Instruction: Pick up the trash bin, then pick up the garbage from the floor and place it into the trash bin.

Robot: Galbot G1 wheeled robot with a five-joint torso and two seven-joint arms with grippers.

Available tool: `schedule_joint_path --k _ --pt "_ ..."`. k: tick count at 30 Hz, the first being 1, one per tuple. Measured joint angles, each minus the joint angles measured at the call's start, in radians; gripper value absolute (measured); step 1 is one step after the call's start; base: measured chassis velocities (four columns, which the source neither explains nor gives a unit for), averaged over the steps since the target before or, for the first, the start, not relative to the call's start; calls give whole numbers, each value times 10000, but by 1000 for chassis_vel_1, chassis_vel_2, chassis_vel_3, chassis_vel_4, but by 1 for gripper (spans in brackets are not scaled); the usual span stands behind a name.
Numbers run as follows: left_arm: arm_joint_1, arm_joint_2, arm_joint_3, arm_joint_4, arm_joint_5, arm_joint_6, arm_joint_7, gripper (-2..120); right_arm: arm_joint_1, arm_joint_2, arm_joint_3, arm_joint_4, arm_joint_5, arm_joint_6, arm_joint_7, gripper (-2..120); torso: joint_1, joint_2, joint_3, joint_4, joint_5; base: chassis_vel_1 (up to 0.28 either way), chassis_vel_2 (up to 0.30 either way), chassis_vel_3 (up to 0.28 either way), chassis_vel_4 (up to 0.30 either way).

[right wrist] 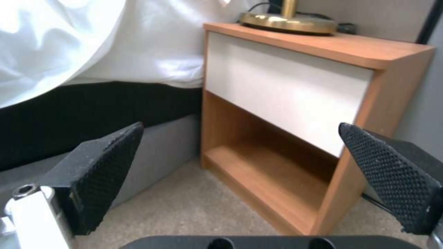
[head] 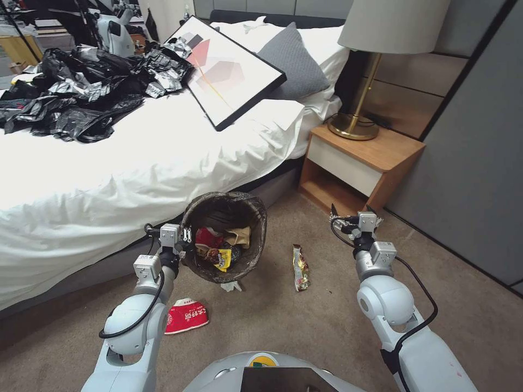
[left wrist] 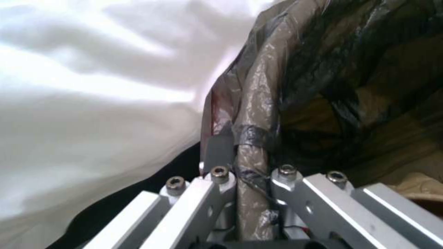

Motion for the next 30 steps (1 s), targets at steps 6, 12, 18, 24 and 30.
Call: schedule_joint_path --k 6,12,18,24,30 --pt "8 2 -26 36 92 -69 -4 2 608 -280 -273 54 374 -1501 127 100 0 0 0 -7 -1 8 7 9 5" --pt "11 -27 36 0 175 -72 0 2 2594 -1022 -1535 -1227 2645 -3249 894 100 0 0 0 4 0 0 0 0 0" --pt "22 -20 -46 -46 228 -66 17 2 4879 -898 -3099 -4078 5301 -5101 1444 100 0 -1 1 0 -1 0 0 0 0" --pt "-7 -39 -42 17 265 -59 29 2 5864 -228 -3854 -6106 5605 -5416 1268 100 1 -1 2 0 -1 0 0 0 0" --pt "-52 -39 -30 155 299 -55 62 2 6116 813 -4168 -7602 5292 -5409 1007 100 1 -1 1 1 -1 0 0 0 0"
